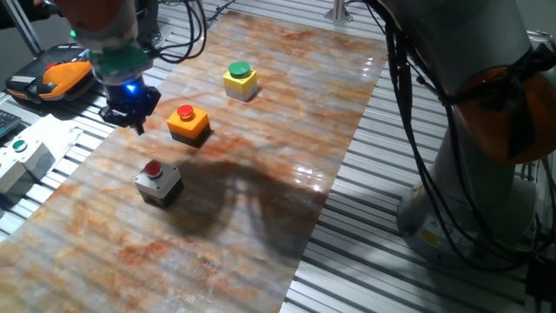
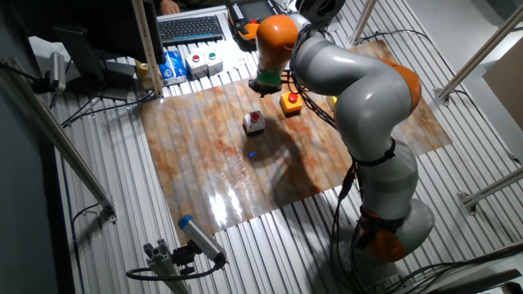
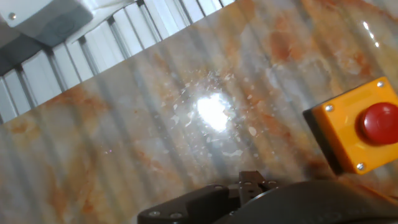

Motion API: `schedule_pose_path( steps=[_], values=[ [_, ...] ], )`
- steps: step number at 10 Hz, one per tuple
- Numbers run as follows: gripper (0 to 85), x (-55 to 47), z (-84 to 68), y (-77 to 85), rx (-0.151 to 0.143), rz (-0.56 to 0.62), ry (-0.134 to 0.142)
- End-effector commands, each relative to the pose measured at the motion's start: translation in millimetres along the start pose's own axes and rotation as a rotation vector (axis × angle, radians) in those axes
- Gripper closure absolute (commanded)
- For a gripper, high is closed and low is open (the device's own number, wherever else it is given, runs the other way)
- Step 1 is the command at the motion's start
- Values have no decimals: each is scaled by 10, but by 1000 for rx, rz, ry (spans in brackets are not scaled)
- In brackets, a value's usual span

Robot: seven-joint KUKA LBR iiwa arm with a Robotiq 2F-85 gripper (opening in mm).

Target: Press three buttons from left to right in sequence

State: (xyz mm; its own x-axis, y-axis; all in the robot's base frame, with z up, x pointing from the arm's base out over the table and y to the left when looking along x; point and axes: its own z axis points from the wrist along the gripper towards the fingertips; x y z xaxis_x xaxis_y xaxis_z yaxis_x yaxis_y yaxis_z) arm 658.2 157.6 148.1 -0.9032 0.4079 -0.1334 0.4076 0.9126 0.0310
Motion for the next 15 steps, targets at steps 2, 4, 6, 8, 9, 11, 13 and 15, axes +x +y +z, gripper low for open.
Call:
schedule_pose_path(
  steps=[2,4,6,8,9,11,13,15],
  values=[
    [850,43,5,47,9,11,-1],
    [850,43,-6,47,1,10,10],
    [850,43,-20,44,4,8,12],
    [850,43,-30,44,1,8,18],
    [850,43,-30,44,2,10,17],
    [850,43,-30,44,12,11,16],
    [850,43,-30,44,19,7,10],
    [850,43,-30,44,18,8,5]
  ],
)
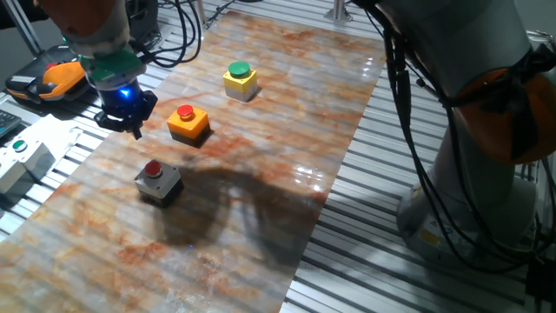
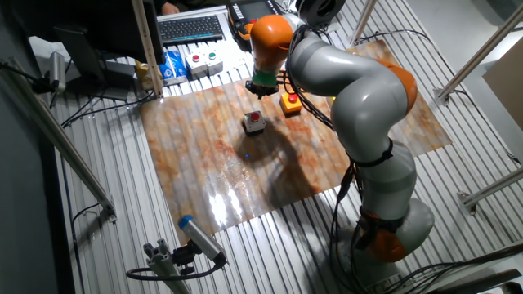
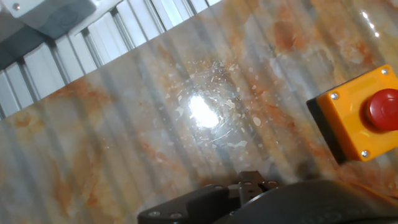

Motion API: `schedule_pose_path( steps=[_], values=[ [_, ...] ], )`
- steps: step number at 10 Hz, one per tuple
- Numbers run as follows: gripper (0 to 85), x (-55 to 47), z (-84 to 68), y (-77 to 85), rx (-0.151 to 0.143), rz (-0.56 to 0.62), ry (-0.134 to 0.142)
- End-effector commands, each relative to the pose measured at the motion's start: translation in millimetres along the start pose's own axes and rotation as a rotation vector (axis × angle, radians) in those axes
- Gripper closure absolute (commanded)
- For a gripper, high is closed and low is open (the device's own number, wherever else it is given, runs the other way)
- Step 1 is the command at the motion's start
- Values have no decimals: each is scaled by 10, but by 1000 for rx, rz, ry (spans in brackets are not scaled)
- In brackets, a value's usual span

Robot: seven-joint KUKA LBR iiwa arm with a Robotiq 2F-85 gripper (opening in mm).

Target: Press three buttons from left to right in sequence

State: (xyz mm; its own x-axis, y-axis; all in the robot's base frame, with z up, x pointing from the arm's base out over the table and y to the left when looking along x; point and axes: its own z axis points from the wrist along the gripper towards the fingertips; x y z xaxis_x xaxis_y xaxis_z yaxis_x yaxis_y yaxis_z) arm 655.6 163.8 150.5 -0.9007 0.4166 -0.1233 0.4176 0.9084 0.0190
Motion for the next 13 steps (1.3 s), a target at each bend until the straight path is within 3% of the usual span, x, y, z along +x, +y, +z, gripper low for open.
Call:
schedule_pose_path(
  steps=[1,2,5,6,8,10,13],
  values=[
    [850,-3,-1,-3,-12,2,17],
    [850,-3,-1,-3,-37,5,41],
    [850,-3,-1,-3,-51,23,98],
    [850,-3,-1,-3,-81,38,119],
    [850,-3,-1,-3,-41,40,77],
    [850,-3,-1,-3,-22,16,61],
    [850,-1,0,-1,-30,13,64]
  ],
)
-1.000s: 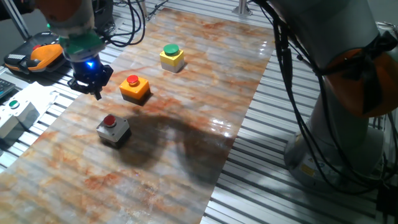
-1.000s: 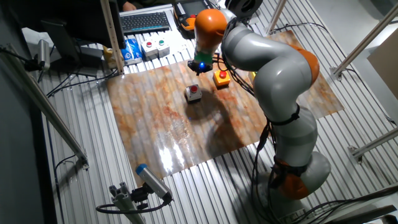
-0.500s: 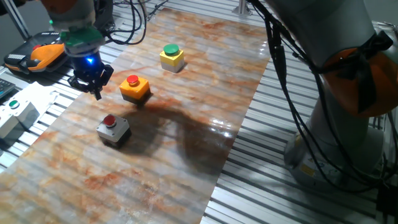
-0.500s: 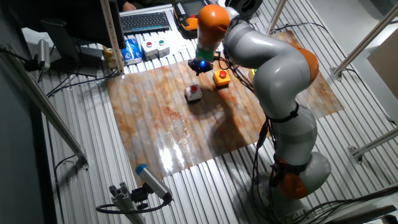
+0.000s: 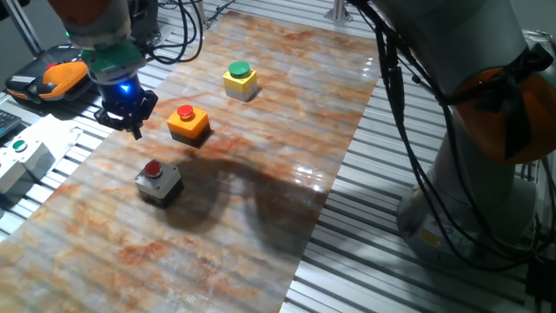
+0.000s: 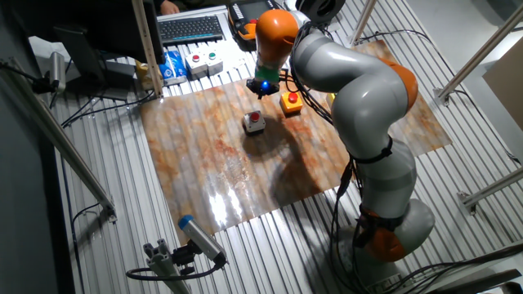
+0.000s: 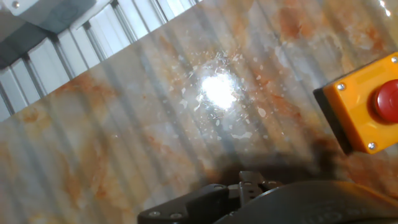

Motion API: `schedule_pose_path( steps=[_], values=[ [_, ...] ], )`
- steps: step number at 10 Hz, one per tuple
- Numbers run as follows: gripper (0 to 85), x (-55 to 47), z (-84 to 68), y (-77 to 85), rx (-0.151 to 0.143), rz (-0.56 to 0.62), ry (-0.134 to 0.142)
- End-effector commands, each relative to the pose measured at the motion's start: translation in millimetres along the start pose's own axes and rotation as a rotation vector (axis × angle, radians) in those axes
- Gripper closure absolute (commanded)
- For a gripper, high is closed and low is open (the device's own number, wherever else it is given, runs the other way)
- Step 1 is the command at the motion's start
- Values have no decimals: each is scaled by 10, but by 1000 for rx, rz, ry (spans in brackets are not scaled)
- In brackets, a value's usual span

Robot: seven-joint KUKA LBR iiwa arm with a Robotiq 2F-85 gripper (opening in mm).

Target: Press three buttons from left to right in sequence

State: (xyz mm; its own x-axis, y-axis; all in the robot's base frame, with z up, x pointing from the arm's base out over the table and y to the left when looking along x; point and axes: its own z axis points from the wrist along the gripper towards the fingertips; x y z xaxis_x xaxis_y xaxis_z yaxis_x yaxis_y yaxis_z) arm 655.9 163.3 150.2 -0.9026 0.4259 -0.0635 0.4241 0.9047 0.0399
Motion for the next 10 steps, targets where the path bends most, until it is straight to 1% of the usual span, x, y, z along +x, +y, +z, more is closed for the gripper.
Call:
schedule_pose_path(
  steps=[1,2,3,4,7,9,10],
  values=[
    [850,13,9,15,7,-4,-2],
    [850,36,-4,20,17,-7,-7],
    [850,51,-16,19,20,-10,-5],
    [850,67,-18,16,17,-10,-1],
    [850,134,48,-36,15,-14,-5],
    [850,189,18,-44,20,-12,-7],
    [850,235,19,-30,23,-7,-8]
  ],
)
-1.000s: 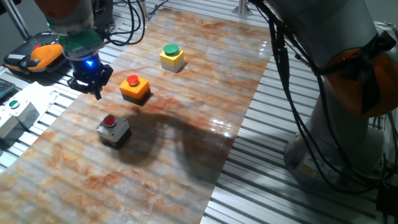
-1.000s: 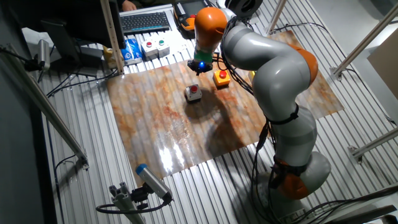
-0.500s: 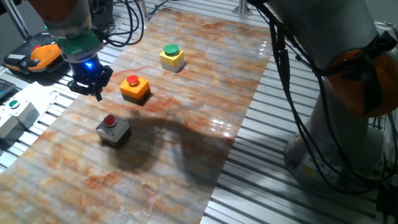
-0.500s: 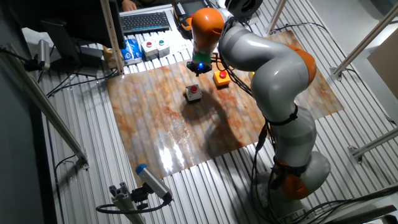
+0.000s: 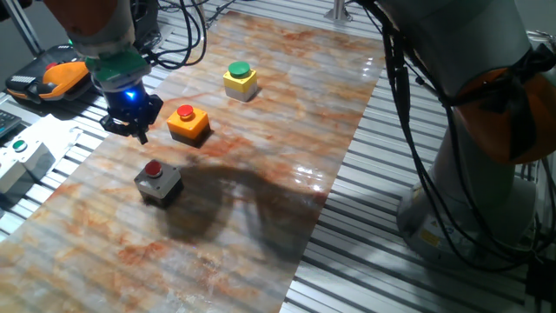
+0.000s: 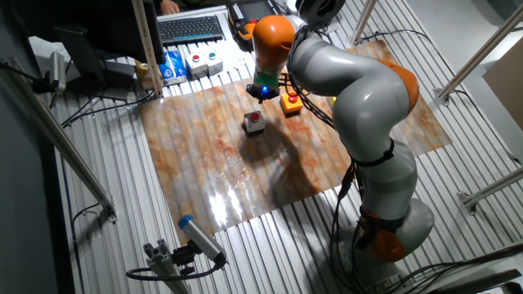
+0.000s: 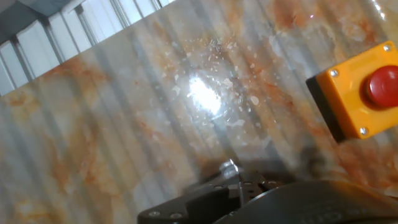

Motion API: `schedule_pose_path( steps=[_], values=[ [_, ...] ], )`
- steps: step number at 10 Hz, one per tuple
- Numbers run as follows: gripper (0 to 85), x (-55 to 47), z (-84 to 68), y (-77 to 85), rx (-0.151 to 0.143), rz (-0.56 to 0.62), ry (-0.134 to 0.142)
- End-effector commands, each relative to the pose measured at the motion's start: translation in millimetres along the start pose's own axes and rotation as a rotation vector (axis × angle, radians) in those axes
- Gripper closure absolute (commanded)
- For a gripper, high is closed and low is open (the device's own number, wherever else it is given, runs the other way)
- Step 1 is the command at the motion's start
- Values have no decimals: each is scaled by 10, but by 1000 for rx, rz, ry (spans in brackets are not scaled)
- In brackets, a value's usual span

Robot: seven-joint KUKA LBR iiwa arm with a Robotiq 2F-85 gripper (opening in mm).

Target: Press three buttons from left to right in sequence

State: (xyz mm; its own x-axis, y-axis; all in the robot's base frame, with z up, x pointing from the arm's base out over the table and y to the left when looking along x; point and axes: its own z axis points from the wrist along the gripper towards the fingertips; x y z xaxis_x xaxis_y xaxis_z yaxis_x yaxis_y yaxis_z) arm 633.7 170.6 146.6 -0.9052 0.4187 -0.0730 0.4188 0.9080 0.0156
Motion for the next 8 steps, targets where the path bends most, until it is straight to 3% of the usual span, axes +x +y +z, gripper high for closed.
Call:
schedule_pose_path(
  steps=[1,5,8],
  values=[
    [850,40,28,5,6,0,-7],
    [850,150,151,-63,2,-12,-30],
    [850,242,184,-57,-3,-11,-32]
  ],
)
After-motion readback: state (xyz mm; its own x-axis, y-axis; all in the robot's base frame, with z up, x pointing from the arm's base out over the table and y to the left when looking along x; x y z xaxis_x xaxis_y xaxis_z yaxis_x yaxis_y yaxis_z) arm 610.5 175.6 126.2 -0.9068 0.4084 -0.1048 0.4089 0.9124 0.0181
